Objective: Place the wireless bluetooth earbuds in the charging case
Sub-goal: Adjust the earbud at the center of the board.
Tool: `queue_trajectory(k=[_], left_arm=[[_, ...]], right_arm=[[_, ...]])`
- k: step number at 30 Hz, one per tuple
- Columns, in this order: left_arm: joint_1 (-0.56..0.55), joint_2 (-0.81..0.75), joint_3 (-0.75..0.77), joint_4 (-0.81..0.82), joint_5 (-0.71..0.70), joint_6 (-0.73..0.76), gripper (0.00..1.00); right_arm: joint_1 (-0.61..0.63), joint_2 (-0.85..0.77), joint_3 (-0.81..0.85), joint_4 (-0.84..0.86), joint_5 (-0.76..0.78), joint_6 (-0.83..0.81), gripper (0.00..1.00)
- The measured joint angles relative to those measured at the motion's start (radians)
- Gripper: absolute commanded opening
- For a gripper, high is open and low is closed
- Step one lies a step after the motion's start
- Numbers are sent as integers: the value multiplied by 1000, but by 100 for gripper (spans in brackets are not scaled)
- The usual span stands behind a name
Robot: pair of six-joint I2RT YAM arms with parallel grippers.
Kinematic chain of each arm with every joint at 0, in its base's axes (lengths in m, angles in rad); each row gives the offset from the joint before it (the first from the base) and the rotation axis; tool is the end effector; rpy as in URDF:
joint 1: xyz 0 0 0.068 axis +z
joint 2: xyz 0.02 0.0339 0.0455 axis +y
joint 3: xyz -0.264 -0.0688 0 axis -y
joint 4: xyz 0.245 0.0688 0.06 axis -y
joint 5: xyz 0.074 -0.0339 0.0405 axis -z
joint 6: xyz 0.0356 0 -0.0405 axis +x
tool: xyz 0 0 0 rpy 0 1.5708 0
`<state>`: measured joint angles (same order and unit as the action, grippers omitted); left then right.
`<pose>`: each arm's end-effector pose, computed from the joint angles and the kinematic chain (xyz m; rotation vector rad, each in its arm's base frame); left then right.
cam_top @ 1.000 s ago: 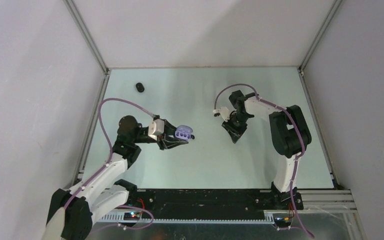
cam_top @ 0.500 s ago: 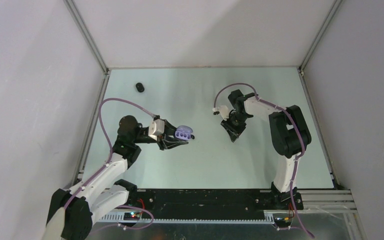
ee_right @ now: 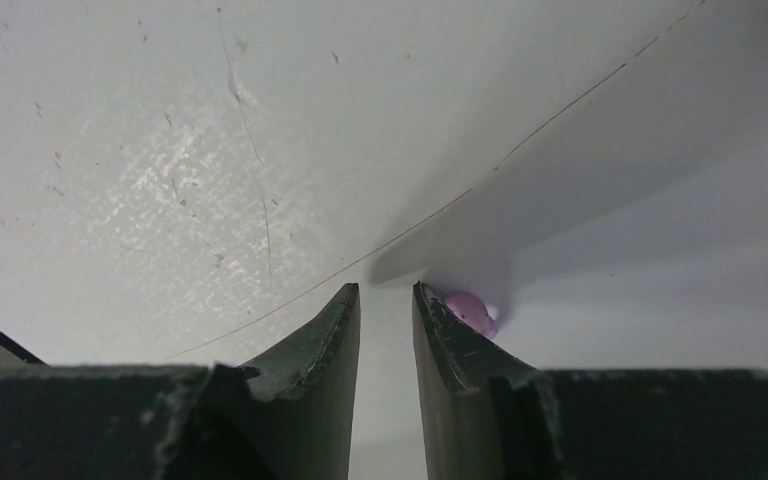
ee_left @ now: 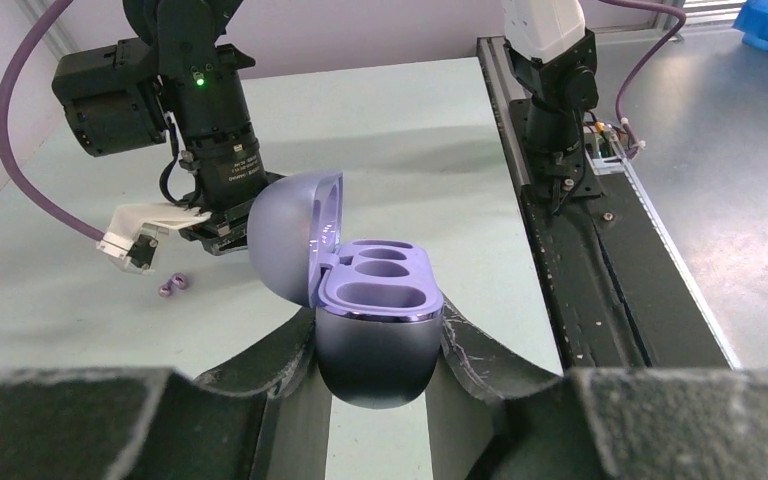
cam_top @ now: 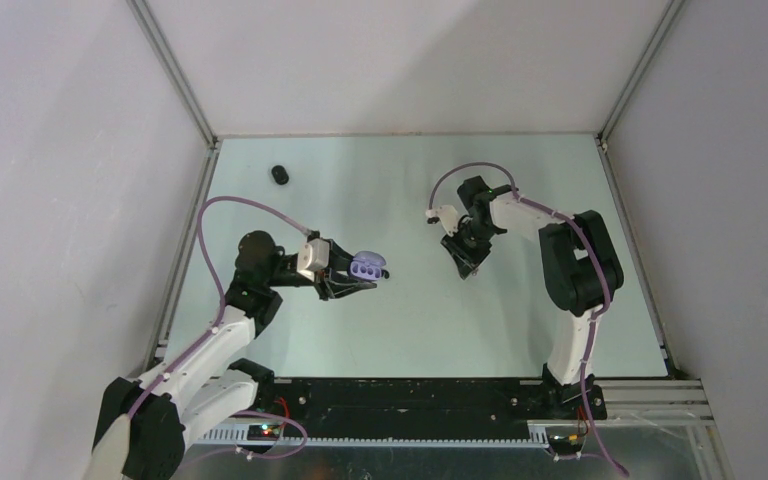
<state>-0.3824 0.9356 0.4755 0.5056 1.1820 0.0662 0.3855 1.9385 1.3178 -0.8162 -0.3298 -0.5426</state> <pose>0.1704 -0.1040 0.2750 1.2410 1.1202 -1.1320 0.3325 0.1474 0.1595 -1.3480 2.6199 0.4733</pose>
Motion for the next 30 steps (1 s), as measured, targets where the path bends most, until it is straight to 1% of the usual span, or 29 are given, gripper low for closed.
queue_trajectory(k=[7,11,15,18,20,25,30], left_arm=[[0,0,0,0,0,7,0],[0,0,0,-2,0,14,0],[0,0,0,-8,0,14,0],[0,0,0,-15,0,16,0],[0,0,0,-19,0,19,0],[-2,7,0,-23,0,24,0],[-2,16,11,-40,0,40,0]], right_arm=[[-6,-2,0,21,-10,7,32],[-21,-3,9,-17,-93,-10,32],[-56,-5,60,-84,-209,-10,31],[-121,-15,101,-113,-295,15,30],[-173,-16,120,-117,-323,50,31],[-281,-16,114,-101,-306,154,35],[-300,-16,0,-29,-225,236,39]])
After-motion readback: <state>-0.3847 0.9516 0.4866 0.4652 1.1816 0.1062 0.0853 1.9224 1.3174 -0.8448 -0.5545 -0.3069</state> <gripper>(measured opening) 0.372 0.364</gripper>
